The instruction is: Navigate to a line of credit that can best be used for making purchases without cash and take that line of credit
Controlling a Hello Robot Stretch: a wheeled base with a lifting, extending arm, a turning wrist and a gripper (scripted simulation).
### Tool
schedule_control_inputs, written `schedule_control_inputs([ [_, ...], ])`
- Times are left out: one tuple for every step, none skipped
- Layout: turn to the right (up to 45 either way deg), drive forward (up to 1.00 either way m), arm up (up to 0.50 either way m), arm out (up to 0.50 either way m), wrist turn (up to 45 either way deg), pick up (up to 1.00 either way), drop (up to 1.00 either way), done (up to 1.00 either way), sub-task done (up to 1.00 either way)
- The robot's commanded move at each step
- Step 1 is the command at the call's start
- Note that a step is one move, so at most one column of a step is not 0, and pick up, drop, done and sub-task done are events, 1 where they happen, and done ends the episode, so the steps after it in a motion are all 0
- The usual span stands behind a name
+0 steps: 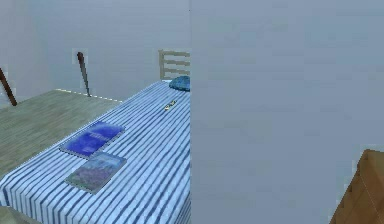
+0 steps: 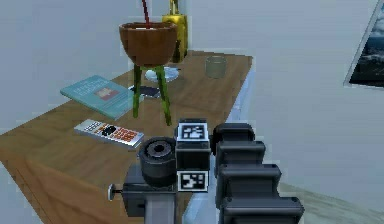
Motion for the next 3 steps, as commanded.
schedule_control_inputs([
  [0.0,0.0,0.0,0.0,45.0,0.0,0.0,0.0,0.0],
  [0.0,0.0,0.0,0.0,45.0,0.0,0.0,0.0,0.0],
  [0.0,0.0,0.0,0.0,45.0,0.0,0.0,0.0,0.0],
])
